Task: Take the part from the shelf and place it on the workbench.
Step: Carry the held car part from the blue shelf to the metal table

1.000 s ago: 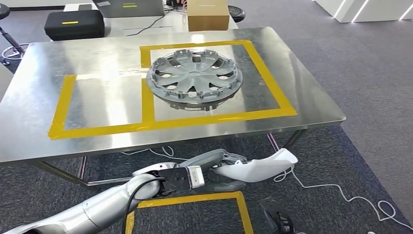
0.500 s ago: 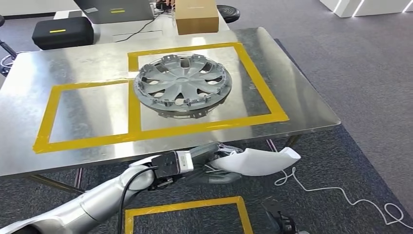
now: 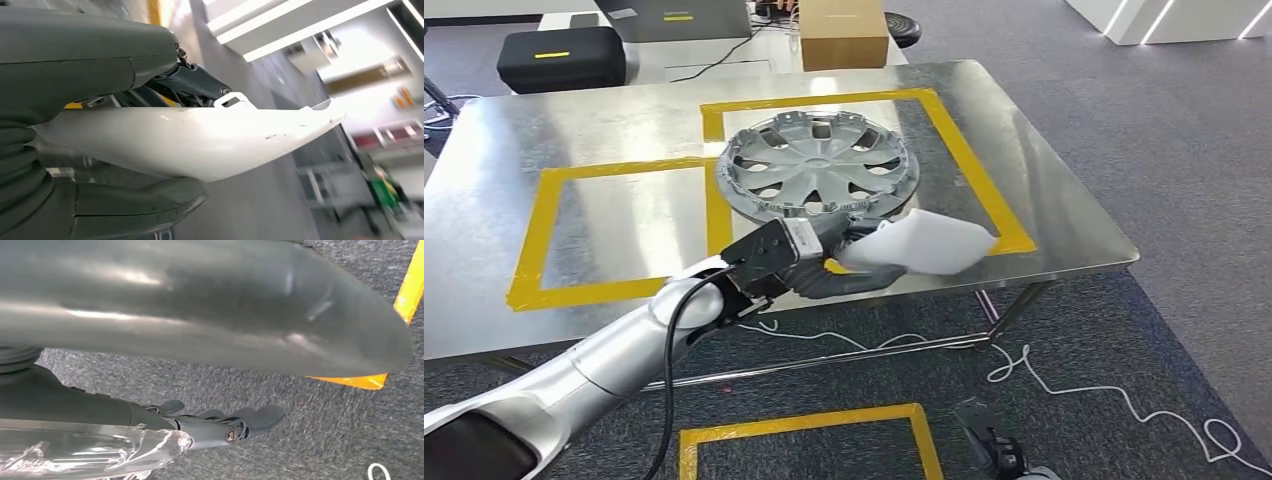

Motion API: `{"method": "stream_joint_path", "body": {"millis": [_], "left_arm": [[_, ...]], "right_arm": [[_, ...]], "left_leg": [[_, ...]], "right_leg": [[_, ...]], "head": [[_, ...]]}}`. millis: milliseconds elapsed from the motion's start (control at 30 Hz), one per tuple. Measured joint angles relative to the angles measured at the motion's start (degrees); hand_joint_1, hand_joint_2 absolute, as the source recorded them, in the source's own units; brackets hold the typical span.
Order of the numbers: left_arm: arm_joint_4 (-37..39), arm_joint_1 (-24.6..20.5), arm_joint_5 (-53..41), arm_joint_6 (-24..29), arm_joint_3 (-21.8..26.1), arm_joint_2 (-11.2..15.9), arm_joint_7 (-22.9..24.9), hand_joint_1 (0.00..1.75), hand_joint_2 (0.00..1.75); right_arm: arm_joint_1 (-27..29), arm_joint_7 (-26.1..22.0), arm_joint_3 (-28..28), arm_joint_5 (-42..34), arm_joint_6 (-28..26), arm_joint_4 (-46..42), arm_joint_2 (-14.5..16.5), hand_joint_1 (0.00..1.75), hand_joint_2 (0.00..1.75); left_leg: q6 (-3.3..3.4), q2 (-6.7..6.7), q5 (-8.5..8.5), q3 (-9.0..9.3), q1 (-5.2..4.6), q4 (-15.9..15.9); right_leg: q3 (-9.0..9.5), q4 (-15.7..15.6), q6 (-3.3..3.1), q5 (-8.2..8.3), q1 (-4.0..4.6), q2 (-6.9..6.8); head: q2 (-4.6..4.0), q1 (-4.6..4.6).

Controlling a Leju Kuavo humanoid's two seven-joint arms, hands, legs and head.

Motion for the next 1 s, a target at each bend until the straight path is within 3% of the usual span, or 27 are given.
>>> {"method": "stream_joint_path", "body": {"millis": [267,533,1000], "left_arm": [[9.0,-8.3,-13.7,10.3,-1.5,-2.6,1.7,1.75,1.75],[15.8,-11.4,-28.8,20.3,-4.1,-4.0,-0.1,1.75,1.75],[26.4,-14.5,-41.5,20.9,-6.0,-6.2,2.3,1.75,1.75]], "right_arm": [[-0.5,0.6,0.0,1.8,0.8,0.0,0.1,0.00,0.00],[-1.0,0.9,0.0,3.6,1.9,0.0,0.3,0.00,0.00],[-1.7,1.2,0.0,5.5,2.9,0.0,0.3,0.00,0.00]], "left_leg": [[0.15,0.01,0.28,-0.04,-0.02,0.0],[0.08,0.01,0.34,-0.04,0.06,0.0],[0.08,0.01,0.35,-0.05,0.06,0.0]], "right_leg": [[-0.14,0.1,0.38,0.19,-0.04,0.01],[-0.23,0.2,0.35,0.17,0.04,0.03],[-0.22,0.2,0.34,0.17,0.04,0.02]], "head": [[-0.01,-0.02],[0.00,-0.02],[-0.01,-0.02]]}}
